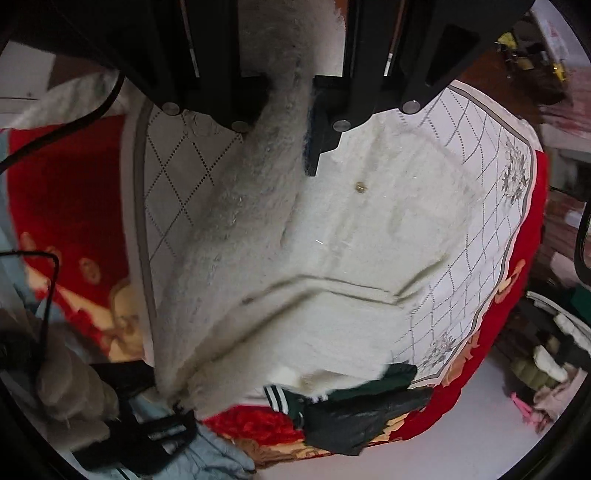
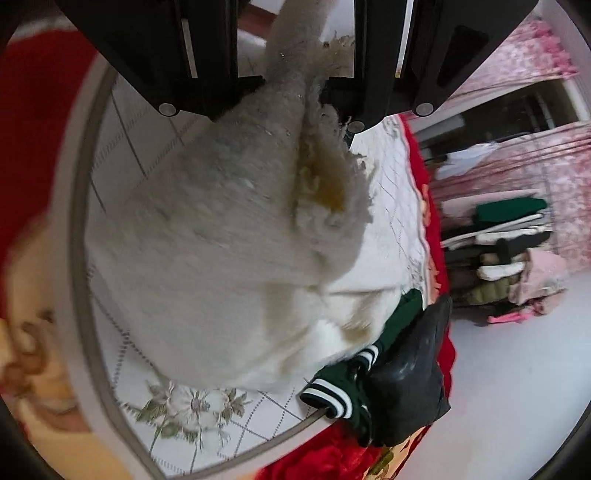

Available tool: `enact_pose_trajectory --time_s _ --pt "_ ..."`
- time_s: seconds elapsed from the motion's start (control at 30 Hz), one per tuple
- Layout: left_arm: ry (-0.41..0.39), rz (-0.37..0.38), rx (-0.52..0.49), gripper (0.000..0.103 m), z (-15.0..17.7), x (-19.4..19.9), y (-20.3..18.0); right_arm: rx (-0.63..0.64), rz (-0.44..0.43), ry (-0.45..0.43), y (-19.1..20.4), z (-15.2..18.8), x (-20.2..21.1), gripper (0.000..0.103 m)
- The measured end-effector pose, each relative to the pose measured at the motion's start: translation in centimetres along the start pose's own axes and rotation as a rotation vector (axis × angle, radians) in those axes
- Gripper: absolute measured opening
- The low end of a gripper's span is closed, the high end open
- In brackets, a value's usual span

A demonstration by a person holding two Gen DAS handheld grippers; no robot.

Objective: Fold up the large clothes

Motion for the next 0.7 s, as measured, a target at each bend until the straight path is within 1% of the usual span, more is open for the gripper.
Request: enact_pose_trajectory --time_s 0.03,0.07,0.1,0.13,0.2,0.23,0.3,0.4,0.47,0.5,0.53,0.57,0.6,0.67,0.7 --pt "-0.007 0.013 0.009 0.010 -0.5 0.2 1.3 -0.002 0.031 -0.003 0.6 0.4 0.7 0.021" --pt "-0.016 0.020 0.022 0.010 -1.1 0.2 2.8 -0.012 0.042 -0.005 1.4 0.7 0.9 0.021" --pt "-0.026 0.026 0.050 0.010 -2.1 -0.1 5.0 -0.027 0.050 -0.006 2.6 0.7 0.7 0.021" --pt "-0.031 0.027 0.071 0.010 -2.8 -0.6 6.6 -0.037 0.062 -0.007 3.9 0.4 0.1 0.021" --pt "-0.037 0.011 0.100 0.012 -4.0 -2.0 9.5 -0.050 0.083 -0.008 8.1 -0.6 -2.6 0.022" --pt "-0.041 -0.004 0.124 0.013 -4.8 -3.1 11.8 -0.052 0.090 -0.009 8.9 -0.8 -3.5 0.022" --pt "-0.041 -0.020 0.192 0.015 -6.4 -5.7 16.0 -0.050 0.120 -0.014 11.9 -2.6 -6.5 0.023" --pt "-0.029 -0.057 0.254 0.016 -7.3 -9.5 20.5 -0.036 0.179 -0.003 15.8 -5.0 -12.3 0.025" --pt "-0.005 -0.080 0.295 0.016 -7.1 -12.8 23.3 -0.018 0.240 0.027 17.5 -6.3 -16.7 0.026" --pt "0.011 -0.086 0.304 0.016 -6.9 -14.0 24.1 -0.013 0.269 0.029 18.0 -6.8 -18.3 0.026" --pt "0.024 -0.080 0.326 0.016 -6.6 -15.4 25.0 0.000 0.319 0.036 18.4 -7.3 -20.3 0.026" --pt "0.045 -0.063 0.353 0.017 -6.1 -17.1 25.9 0.012 0.346 0.038 18.6 -7.6 -21.4 0.027" --pt "0.059 -0.053 0.359 0.017 -5.9 -17.8 26.3 0.025 0.382 0.037 18.9 -7.8 -22.9 0.030" --pt "0.086 0.010 0.403 0.019 -5.4 -19.6 27.3 0.037 0.421 0.043 19.2 -8.4 -24.7 0.040" --pt "0.097 0.044 0.429 0.022 -5.3 -20.1 27.7 0.037 0.421 0.054 19.3 -8.3 -24.9 0.052"
Point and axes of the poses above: each gripper's, at about its wrist camera, not at the fingertips, and x roughly against the way its jaws point, y to its left, z to its underside, the point moved 7 cm from there along -x, roughly the way its jaws point, and after that the axes turned 1 degree about x, right-handed, at the moved point
